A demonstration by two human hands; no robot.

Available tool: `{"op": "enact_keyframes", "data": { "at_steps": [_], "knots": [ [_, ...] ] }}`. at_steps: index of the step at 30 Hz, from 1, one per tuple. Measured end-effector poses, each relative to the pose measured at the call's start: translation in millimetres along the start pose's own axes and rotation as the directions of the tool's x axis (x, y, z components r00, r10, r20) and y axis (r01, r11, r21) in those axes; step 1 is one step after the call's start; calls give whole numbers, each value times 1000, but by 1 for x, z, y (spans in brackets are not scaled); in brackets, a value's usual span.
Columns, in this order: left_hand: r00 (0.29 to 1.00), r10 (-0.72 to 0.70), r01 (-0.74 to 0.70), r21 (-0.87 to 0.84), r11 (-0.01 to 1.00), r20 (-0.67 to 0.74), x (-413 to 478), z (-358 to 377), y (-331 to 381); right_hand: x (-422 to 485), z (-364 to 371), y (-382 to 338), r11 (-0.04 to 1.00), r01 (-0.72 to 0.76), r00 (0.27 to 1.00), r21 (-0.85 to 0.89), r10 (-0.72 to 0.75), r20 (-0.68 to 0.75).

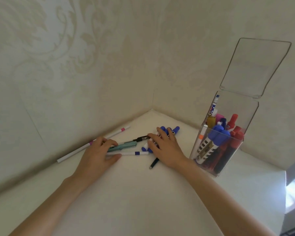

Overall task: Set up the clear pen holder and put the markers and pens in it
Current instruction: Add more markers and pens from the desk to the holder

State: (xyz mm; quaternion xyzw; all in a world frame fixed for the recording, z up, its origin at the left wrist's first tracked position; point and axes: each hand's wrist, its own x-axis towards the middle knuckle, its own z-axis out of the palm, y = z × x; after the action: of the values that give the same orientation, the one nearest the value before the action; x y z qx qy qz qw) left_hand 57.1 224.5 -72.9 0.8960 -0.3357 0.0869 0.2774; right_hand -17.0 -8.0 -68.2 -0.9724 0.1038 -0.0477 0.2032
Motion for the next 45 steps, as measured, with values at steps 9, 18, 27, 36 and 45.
{"op": "enact_keyframes", "data": {
  "at_steps": [9, 18, 27, 36, 45],
  "knots": [
    [996, -28, 22, 65, 998, 83, -30, -8, 12, -73, -5, -8, 971, 231, 964, 63, -237, 123],
    [994, -68, 80, -144, 986, 84, -12, 13, 94, -74, -8, -17, 961, -277, 932, 24, 275, -235],
    [912, -312, 319, 17, 948, 266, 17, 27, 113, -48, -16, -18, 827, -473, 872, 303, 489, 27],
    [904, -333, 350, -17, 936, 267, 25, 27, 108, -57, -14, -26, 754, -323, 880, 571, 462, -112],
    [998, -59, 30, -685, 728, -19, 47, -12, 143, -102, -96, -44, 762, 234, 837, 604, 159, -524]
  ]
}}
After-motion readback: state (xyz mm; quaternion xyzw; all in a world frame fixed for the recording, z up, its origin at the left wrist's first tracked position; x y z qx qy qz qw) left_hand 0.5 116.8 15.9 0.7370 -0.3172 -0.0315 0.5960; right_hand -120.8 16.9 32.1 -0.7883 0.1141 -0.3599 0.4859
